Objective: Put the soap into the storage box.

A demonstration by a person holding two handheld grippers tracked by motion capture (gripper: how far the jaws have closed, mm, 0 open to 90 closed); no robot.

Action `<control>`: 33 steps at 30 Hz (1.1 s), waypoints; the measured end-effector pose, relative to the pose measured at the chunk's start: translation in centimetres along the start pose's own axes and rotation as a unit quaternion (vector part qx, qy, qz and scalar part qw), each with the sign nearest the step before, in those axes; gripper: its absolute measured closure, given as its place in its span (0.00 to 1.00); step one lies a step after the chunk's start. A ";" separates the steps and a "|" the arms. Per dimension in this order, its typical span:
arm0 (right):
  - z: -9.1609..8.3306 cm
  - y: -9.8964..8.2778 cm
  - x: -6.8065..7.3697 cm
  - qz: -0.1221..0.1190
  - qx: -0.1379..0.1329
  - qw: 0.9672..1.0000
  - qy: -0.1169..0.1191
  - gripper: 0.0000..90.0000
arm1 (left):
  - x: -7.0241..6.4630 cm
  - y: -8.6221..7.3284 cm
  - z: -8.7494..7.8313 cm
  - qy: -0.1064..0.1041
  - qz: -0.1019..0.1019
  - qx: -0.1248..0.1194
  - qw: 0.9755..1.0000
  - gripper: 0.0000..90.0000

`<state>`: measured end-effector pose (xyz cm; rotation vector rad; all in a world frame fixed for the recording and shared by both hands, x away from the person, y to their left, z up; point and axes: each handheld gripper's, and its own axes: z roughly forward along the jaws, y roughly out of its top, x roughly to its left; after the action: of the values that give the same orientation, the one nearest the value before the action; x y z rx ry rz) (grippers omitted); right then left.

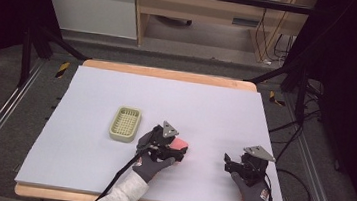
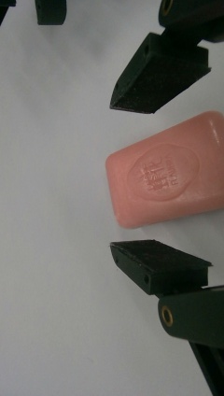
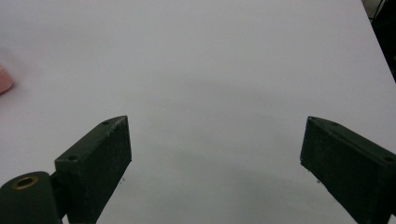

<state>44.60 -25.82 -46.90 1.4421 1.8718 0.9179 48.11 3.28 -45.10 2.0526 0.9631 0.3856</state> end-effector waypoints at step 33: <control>0.1 0.0 0.0 0.001 0.007 1.000 -0.003 0.10 | -0.4 -1.3 2.5 0.015 0.001 0.047 0.999 0.33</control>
<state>44.70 -25.78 -47.00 1.4535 1.8761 0.9019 48.62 2.09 -47.66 2.1371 1.0144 0.3787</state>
